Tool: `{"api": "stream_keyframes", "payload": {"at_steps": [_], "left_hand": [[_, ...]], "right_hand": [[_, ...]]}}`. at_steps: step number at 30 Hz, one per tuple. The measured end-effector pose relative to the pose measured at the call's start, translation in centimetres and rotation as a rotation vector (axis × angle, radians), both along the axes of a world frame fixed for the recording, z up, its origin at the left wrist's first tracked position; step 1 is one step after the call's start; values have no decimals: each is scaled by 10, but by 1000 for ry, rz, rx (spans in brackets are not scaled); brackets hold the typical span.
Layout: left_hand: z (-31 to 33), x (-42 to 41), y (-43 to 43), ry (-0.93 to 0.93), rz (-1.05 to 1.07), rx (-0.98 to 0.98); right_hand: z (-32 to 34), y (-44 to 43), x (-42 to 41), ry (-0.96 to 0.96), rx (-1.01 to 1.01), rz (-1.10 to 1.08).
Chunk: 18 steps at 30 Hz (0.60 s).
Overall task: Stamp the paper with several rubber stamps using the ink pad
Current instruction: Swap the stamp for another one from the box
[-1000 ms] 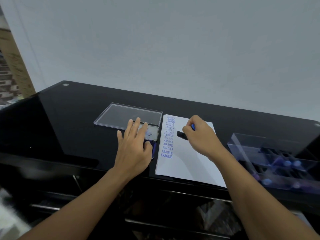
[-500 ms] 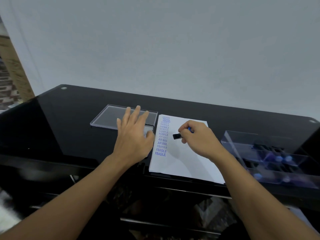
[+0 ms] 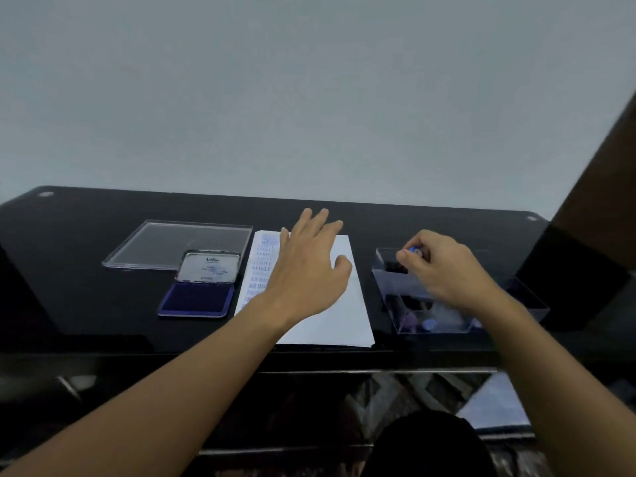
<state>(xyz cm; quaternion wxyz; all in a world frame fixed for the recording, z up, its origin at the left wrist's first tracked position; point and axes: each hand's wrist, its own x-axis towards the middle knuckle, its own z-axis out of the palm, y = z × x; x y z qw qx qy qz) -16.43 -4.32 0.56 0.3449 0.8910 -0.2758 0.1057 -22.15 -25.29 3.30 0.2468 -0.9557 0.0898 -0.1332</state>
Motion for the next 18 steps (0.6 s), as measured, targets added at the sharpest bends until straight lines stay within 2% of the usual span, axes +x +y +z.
{"api": "stream_keyframes", "payload": {"at_steps": [8, 14, 18], "left_hand": [[-2, -9, -51, 113, -90, 57], [-17, -16, -76, 180, -146, 157], [-31, -17, -87, 203, -160, 183]], "right_hand": [[-5, -50, -19, 31, -127, -214], [-18, -53, -21, 162, -293, -256], [-28, -47, -17, 149, -304, -277]]}}
